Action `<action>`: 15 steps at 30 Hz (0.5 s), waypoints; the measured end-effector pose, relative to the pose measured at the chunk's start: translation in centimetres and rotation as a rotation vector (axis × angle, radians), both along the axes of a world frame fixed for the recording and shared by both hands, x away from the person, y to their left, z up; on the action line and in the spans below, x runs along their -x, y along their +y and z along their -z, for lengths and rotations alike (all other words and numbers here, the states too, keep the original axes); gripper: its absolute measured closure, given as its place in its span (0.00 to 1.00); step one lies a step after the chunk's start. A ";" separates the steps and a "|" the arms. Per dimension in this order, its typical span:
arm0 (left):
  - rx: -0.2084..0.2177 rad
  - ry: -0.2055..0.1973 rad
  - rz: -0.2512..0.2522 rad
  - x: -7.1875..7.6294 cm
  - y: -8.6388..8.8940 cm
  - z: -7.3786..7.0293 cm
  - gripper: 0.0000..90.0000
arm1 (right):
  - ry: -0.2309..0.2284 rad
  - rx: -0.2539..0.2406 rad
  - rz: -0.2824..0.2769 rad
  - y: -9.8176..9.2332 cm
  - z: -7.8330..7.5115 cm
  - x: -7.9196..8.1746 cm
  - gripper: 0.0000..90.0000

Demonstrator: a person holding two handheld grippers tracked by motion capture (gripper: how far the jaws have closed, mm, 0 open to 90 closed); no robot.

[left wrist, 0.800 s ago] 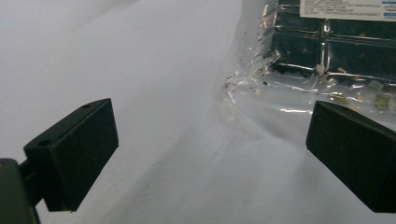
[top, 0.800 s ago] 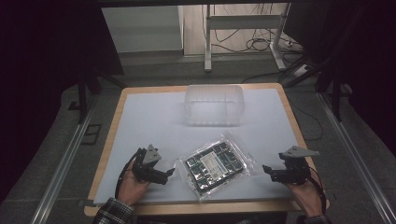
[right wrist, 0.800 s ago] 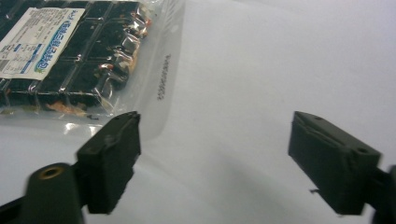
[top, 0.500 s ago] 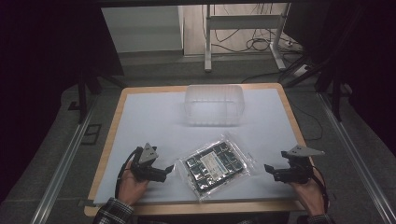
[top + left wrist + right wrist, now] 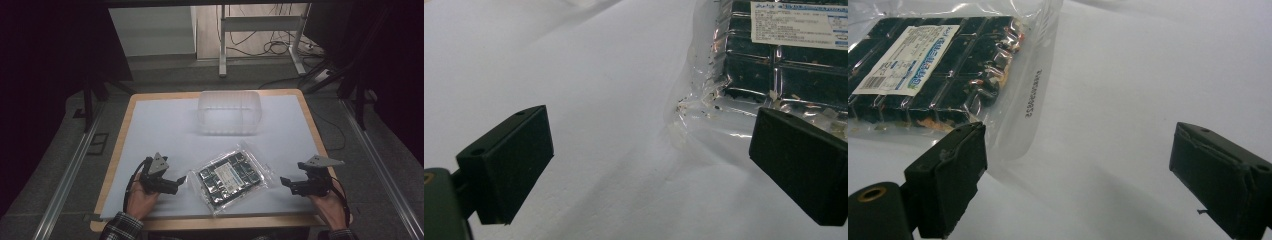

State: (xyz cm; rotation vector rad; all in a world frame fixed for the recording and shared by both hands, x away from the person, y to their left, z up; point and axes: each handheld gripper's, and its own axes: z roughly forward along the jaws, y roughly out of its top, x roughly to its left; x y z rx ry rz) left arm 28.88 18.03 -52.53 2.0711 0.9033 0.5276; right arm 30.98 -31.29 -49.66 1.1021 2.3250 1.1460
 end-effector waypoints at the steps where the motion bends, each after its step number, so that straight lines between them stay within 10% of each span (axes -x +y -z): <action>1: 0.005 -0.001 0.000 0.0 0.0 0.0 0.04 | -0.002 0.002 -0.002 0.0 0.0 0.0 0.09; 15: 0.044 0.000 0.013 0.1 -0.1 -0.1 0.04 | -0.019 0.008 -0.011 0.9 -0.4 -0.4 0.08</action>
